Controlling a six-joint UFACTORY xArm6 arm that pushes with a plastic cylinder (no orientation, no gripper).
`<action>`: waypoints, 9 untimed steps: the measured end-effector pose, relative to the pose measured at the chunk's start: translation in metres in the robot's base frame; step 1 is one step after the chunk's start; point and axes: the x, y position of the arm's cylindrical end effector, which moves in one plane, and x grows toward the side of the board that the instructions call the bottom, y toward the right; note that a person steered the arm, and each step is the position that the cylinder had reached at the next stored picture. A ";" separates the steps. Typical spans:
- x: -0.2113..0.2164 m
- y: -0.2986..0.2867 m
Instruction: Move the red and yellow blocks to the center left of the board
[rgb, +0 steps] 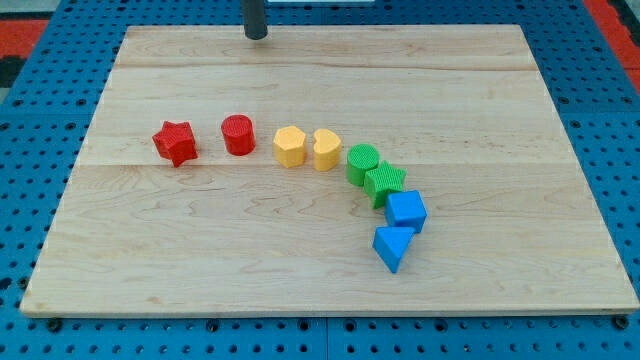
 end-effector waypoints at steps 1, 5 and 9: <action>0.000 0.001; 0.013 0.014; 0.180 0.117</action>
